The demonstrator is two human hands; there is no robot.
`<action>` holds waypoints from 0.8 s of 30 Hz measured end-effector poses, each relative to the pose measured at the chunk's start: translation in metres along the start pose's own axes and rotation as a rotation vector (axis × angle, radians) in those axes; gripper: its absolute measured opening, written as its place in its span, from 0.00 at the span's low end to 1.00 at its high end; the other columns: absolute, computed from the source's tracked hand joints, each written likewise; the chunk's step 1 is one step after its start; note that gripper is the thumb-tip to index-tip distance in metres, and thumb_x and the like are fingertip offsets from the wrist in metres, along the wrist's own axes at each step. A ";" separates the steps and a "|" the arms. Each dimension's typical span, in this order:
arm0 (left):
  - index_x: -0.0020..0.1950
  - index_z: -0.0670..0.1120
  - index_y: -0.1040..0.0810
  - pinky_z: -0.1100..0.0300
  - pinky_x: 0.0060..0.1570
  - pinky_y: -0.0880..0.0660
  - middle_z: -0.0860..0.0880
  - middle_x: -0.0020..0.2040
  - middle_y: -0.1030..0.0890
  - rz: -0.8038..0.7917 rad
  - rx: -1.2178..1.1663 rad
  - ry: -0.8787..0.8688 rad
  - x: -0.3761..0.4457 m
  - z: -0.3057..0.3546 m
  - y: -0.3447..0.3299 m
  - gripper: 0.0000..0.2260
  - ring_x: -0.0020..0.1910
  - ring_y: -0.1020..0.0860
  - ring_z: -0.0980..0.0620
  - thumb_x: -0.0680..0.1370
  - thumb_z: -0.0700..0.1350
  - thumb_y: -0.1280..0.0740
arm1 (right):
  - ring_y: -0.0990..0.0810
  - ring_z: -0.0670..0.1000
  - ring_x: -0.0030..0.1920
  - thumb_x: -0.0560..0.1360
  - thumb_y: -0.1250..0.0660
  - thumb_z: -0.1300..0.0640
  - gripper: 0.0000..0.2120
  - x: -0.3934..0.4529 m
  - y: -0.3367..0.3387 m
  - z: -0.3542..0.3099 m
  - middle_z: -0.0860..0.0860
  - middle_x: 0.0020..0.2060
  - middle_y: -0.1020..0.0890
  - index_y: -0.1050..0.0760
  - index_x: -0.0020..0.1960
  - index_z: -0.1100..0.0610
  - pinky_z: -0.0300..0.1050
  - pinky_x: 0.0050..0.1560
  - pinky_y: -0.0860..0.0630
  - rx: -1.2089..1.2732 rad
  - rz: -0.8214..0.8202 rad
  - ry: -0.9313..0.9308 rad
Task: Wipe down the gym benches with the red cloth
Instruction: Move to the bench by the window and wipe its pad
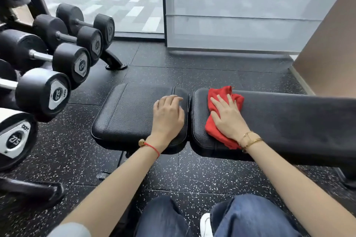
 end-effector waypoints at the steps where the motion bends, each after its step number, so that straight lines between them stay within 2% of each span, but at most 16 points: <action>1: 0.64 0.49 0.24 0.49 0.70 0.38 0.52 0.64 0.24 -0.023 0.011 -0.001 0.000 0.004 -0.007 0.15 0.68 0.30 0.50 0.78 0.45 0.40 | 0.55 0.60 0.78 0.81 0.44 0.52 0.26 0.004 -0.003 -0.009 0.53 0.78 0.45 0.43 0.77 0.53 0.57 0.77 0.59 -0.013 -0.005 0.021; 4: 0.65 0.50 0.25 0.50 0.70 0.39 0.53 0.65 0.25 -0.071 0.059 0.009 -0.002 0.007 -0.024 0.16 0.68 0.31 0.50 0.78 0.46 0.41 | 0.55 0.58 0.78 0.81 0.44 0.51 0.26 0.004 -0.008 -0.028 0.50 0.78 0.45 0.44 0.78 0.50 0.57 0.77 0.57 -0.024 -0.060 0.133; 7: 0.63 0.50 0.24 0.48 0.69 0.37 0.53 0.65 0.24 -0.059 0.129 -0.022 -0.006 0.007 -0.030 0.16 0.67 0.30 0.49 0.77 0.47 0.42 | 0.54 0.58 0.78 0.81 0.44 0.51 0.26 -0.013 -0.009 -0.021 0.48 0.78 0.45 0.44 0.77 0.48 0.56 0.77 0.56 -0.025 -0.064 0.197; 11: 0.61 0.49 0.23 0.48 0.69 0.36 0.52 0.64 0.24 -0.030 0.132 -0.031 -0.007 0.005 -0.028 0.16 0.66 0.29 0.48 0.76 0.47 0.43 | 0.53 0.60 0.78 0.81 0.46 0.52 0.25 0.008 -0.003 0.011 0.49 0.78 0.46 0.44 0.77 0.47 0.55 0.77 0.56 -0.028 -0.047 0.043; 14: 0.61 0.49 0.23 0.47 0.69 0.36 0.52 0.64 0.24 -0.028 0.134 -0.036 -0.008 0.006 -0.028 0.16 0.66 0.29 0.48 0.76 0.47 0.43 | 0.54 0.62 0.78 0.82 0.48 0.52 0.24 0.047 -0.002 0.007 0.51 0.79 0.47 0.45 0.78 0.48 0.57 0.77 0.57 -0.030 -0.061 -0.092; 17: 0.61 0.49 0.23 0.48 0.69 0.36 0.52 0.64 0.24 -0.033 0.135 -0.032 -0.008 0.006 -0.028 0.17 0.67 0.29 0.49 0.76 0.47 0.43 | 0.53 0.61 0.78 0.82 0.48 0.52 0.24 0.047 -0.014 -0.029 0.50 0.78 0.46 0.44 0.77 0.48 0.59 0.77 0.56 -0.076 -0.068 0.037; 21: 0.62 0.49 0.23 0.48 0.70 0.37 0.52 0.65 0.24 -0.040 0.136 -0.043 -0.007 0.004 -0.030 0.16 0.67 0.30 0.49 0.76 0.46 0.42 | 0.51 0.58 0.78 0.80 0.44 0.53 0.24 -0.015 -0.017 -0.048 0.48 0.77 0.42 0.39 0.76 0.48 0.56 0.77 0.55 -0.065 -0.040 0.240; 24: 0.62 0.49 0.23 0.48 0.70 0.37 0.52 0.65 0.24 -0.039 0.124 -0.040 -0.008 0.003 -0.030 0.16 0.68 0.30 0.49 0.76 0.46 0.41 | 0.49 0.57 0.78 0.79 0.43 0.54 0.24 -0.044 -0.007 -0.017 0.47 0.77 0.41 0.39 0.75 0.47 0.55 0.77 0.53 0.002 -0.023 0.213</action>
Point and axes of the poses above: each hand's wrist, its own x-axis towards the middle knuckle, its own y-axis out of the back of the hand, z = x × y, the point moved 8 cm from there along x, towards the middle knuckle
